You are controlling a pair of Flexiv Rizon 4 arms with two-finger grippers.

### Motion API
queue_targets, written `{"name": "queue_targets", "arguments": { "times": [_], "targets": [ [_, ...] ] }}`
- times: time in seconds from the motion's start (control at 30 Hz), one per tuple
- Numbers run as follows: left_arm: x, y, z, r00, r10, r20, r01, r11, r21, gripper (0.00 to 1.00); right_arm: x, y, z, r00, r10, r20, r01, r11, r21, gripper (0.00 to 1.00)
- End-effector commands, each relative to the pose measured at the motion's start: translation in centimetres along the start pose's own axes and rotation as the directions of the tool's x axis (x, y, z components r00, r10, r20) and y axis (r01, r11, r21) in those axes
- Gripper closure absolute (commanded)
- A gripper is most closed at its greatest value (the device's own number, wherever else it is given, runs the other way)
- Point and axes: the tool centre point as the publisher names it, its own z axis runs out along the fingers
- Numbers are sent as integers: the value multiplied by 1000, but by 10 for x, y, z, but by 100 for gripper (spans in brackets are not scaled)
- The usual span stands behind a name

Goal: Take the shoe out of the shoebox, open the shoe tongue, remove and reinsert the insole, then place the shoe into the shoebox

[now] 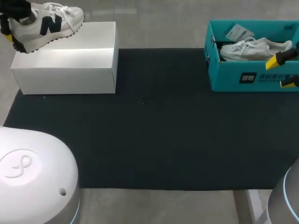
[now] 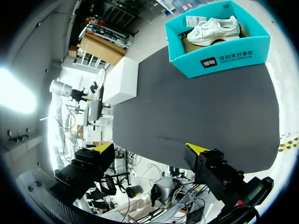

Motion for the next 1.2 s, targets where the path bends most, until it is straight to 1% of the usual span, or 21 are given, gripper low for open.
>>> {"name": "queue_targets", "arguments": {
  "times": [0.03, 0.8, 0.93, 1.0, 1.07, 1.13, 1.2],
  "targets": [
    [2, -2, -2, 704, 702, -109, -710, 694, -118, 100, 0, 0, 1, 1000, 2, 4, -2, 1000, -1, 0],
    [2, -2, -2, 704, 702, -109, -710, 694, -118, 100, 0, 0, 1, 1000, 2, 4, -2, 1000, -1, 0],
    [-6, 0, -3, 769, 637, -46, -637, 760, -125, 100, 0, 0, 1, 1000, 2, 4, -2, 1000, -1, 0],
    [-9, 1, -4, 788, 615, -22, -613, 780, -124, 100, 0, 0, 1, 1000, 2, 4, -2, 1000, -1, 0],
    [-12, 2, -7, 788, 615, -22, -612, 779, -132, 100, 0, 0, 1, 1000, 2, 4, -2, 1000, -1, 0],
    [-16, 2, -9, 771, 636, -13, -632, 763, -138, 100, 0, 0, 1, 1000, 2, 4, -2, 1000, -1, 0],
    [-19, 2, -11, 763, 646, -18, -639, 751, -169, 100, 0, 0, 1, 1000, 2, 4, -2, 1000, -1, 0]
  ]
}}
